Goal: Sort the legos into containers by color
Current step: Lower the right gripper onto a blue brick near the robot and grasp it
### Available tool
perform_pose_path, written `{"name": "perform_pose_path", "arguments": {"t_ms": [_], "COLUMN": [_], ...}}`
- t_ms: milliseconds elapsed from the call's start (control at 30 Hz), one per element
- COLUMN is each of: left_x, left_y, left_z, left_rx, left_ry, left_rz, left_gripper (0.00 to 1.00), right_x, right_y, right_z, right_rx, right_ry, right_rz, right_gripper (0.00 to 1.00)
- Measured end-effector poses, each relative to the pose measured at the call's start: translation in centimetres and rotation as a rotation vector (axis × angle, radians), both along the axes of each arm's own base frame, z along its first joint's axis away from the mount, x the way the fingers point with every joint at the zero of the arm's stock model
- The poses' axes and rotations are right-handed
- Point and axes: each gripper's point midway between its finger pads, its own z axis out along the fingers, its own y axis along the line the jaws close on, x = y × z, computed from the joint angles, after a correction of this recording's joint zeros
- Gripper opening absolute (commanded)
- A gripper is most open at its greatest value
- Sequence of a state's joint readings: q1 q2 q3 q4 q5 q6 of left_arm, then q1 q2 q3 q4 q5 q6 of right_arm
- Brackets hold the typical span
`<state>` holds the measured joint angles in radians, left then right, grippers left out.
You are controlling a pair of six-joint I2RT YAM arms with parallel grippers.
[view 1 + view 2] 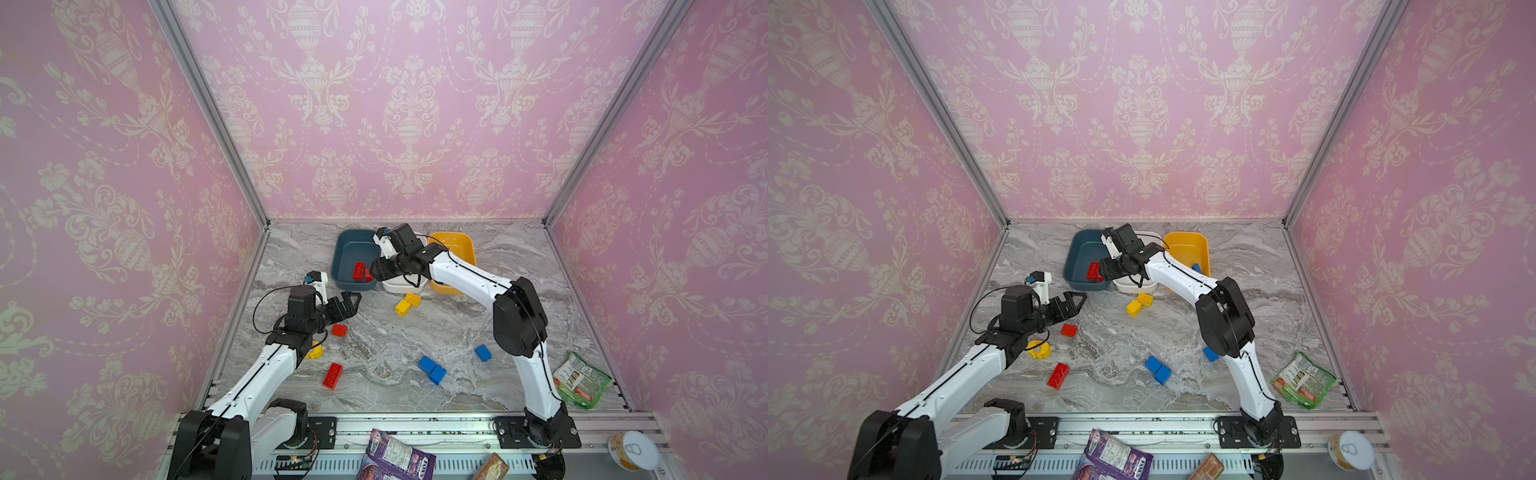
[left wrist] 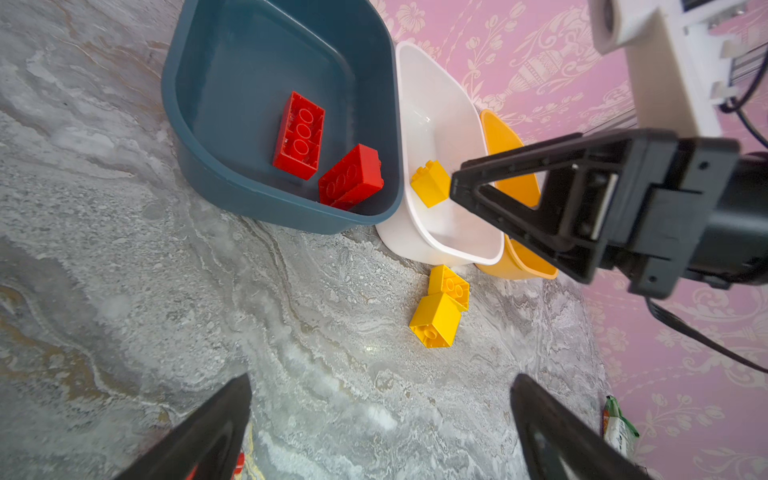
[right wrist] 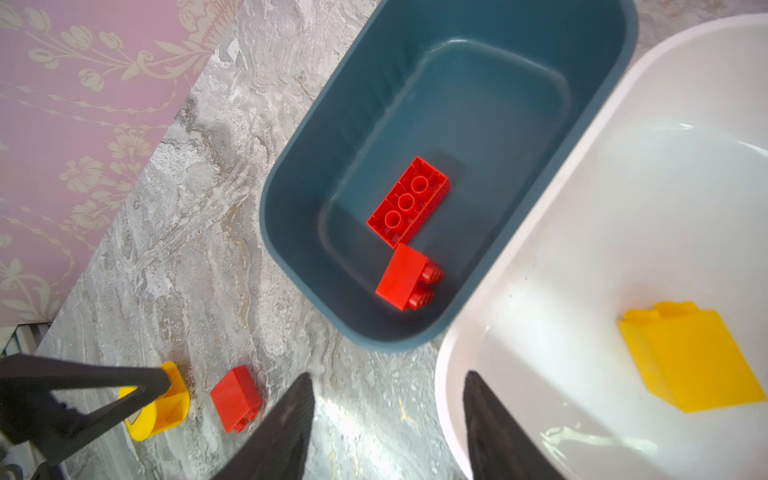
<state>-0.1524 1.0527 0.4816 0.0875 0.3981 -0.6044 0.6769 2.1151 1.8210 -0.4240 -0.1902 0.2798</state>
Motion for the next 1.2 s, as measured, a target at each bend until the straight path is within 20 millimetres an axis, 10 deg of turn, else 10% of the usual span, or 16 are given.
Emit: {"name": "perform_pose_path", "arguments": {"t_ms": [200,600,1200], "left_x": [0.1,0.6,1.0], "left_y": [0.0,-0.1,-0.2], "left_z": [-0.7,-0.5,-0.9], "left_rx": [0.003,0.002,0.002], "left_ry": [0.022,0.014,0.02], "left_rz": [0.0,0.0,0.0], "left_gripper": [0.99,0.99,0.99], "right_x": [-3.6,-11.1,-21.7], "right_y": [-3.1,-8.9,-10.9], "right_z": [1.6,-1.7,-7.5], "right_rx": [-0.011,-0.13,-0.454], "right_ry": [-0.013,0.082,0.177], "right_rz": [0.007,0.034,0.278], "right_gripper": [0.7,0.73,0.73]}}
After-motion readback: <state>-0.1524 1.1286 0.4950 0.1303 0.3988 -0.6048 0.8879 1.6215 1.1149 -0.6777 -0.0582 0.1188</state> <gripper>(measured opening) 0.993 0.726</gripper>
